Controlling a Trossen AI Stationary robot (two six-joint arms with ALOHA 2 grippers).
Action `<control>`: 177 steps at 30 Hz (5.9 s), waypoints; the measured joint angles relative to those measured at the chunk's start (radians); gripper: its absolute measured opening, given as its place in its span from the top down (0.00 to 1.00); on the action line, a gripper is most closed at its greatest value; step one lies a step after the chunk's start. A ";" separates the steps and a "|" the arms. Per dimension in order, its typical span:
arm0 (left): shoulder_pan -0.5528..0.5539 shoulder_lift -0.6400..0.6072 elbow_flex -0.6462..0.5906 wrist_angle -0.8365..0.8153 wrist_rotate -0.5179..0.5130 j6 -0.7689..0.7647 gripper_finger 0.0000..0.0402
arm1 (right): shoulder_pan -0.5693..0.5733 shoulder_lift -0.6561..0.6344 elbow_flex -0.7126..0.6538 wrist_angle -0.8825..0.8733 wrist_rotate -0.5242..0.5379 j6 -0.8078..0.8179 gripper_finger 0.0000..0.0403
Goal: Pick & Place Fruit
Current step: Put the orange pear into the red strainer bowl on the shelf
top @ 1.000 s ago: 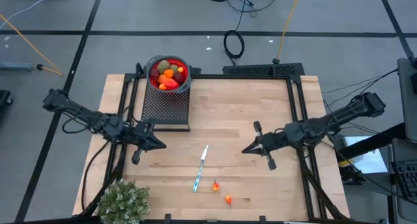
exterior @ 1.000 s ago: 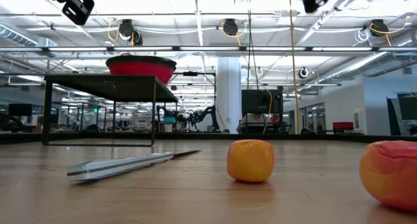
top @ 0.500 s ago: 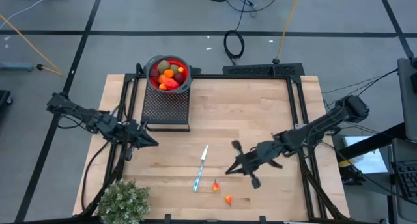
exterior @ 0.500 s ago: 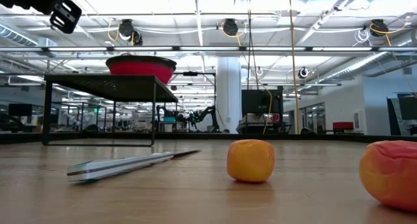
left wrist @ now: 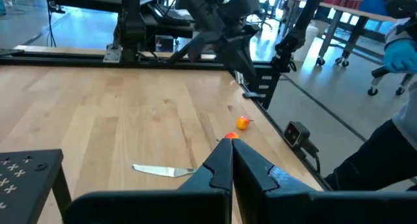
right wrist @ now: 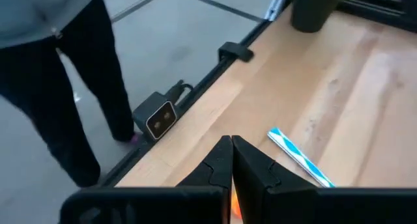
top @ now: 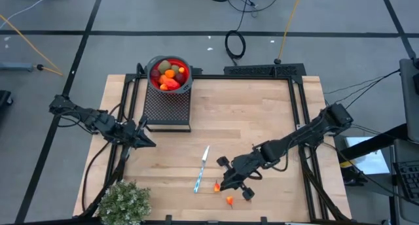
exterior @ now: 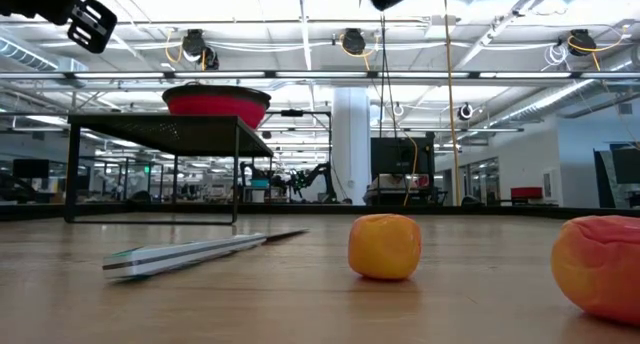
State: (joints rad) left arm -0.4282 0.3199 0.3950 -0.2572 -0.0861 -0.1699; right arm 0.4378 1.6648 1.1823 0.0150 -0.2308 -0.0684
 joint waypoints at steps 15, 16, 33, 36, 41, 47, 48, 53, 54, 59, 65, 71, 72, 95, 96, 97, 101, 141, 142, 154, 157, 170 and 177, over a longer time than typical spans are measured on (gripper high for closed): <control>0.000 0.000 0.000 -0.001 0.007 -0.027 0.98 | -0.051 0.117 0.002 0.002 -0.007 -0.132 0.97; 0.000 0.000 0.000 -0.001 0.007 -0.027 0.97 | -0.054 0.118 0.002 -0.001 -0.007 -0.140 0.96; 0.000 0.000 0.000 -0.001 0.006 -0.042 0.99 | -0.055 0.118 0.001 0.002 -0.009 -0.182 0.66; 0.000 0.000 0.000 -0.001 0.006 -0.043 0.97 | -0.027 0.118 0.001 0.000 -0.010 -0.182 0.59; 0.000 0.000 0.000 -0.001 -0.014 -0.044 0.95 | 0.032 0.118 0.001 -0.010 -0.009 -0.211 0.52; 0.000 0.000 0.000 -0.001 -0.020 -0.043 0.99 | 0.084 0.148 0.000 -0.011 -0.010 -0.215 0.47; 0.000 0.001 0.000 -0.001 -0.020 -0.043 0.99 | 0.092 0.160 0.000 -0.016 -0.010 -0.222 0.47; 0.000 0.001 0.000 -0.001 -0.020 -0.048 0.98 | 0.115 0.217 -0.001 0.026 -0.011 -0.258 0.45; 0.000 0.001 0.000 -0.001 -0.020 -0.048 0.97 | 0.117 0.223 -0.001 0.024 -0.011 -0.258 0.45; 0.000 0.001 0.000 -0.001 -0.021 -0.048 0.94 | 0.122 0.250 -0.001 0.014 -0.010 -0.269 0.44; 0.000 0.001 0.000 -0.001 -0.021 -0.053 0.97 | 0.122 0.275 -0.001 0.015 -0.012 -0.285 0.44; 0.000 0.001 0.000 -0.001 -0.021 -0.053 0.99 | 0.122 0.315 -0.001 0.016 -0.034 -0.293 0.44; 0.000 0.001 0.000 -0.001 -0.021 -0.053 0.99 | 0.122 0.318 -0.001 0.016 -0.032 -0.294 0.44; 0.000 0.001 0.001 0.000 -0.021 -0.075 0.95 | 0.105 0.316 -0.011 -0.007 -0.033 -0.248 0.64; 0.000 0.001 0.001 0.000 -0.021 -0.075 0.95 | 0.105 0.316 -0.011 -0.007 -0.033 -0.241 0.66; 0.000 0.001 0.001 0.000 -0.021 -0.075 0.95 | 0.105 0.316 -0.011 -0.007 -0.033 -0.230 0.68; 0.000 0.001 0.001 0.009 -0.021 -0.086 0.97 | 0.105 0.304 -0.011 -0.008 -0.031 -0.190 0.74; 0.000 0.414 0.001 0.660 -0.019 -0.210 0.73 | -0.016 0.003 -0.011 -0.339 0.286 0.003 0.75; 0.001 0.416 0.001 0.660 -0.019 -0.210 0.73 | -0.020 -0.003 -0.011 -0.376 0.286 0.004 0.75; 0.003 0.420 0.001 0.680 -0.096 -0.192 0.73 | -0.142 -0.146 -0.011 -0.498 0.451 0.037 0.75; 0.003 0.420 0.001 0.681 -0.129 -0.192 0.73 | -0.183 -0.195 -0.011 -0.428 0.471 0.023 0.75; 0.003 0.570 0.065 0.918 -0.208 0.126 0.58 | -0.321 -0.285 -0.011 -0.055 0.452 -0.023 0.75; 0.028 0.745 0.285 0.790 -0.214 0.352 0.50 | -0.361 -0.283 -0.011 0.034 0.296 0.039 0.75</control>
State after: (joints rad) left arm -0.4003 1.0646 0.6796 0.5330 -0.2998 0.1819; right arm 0.0765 1.3822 1.1717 0.0490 0.0650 -0.0289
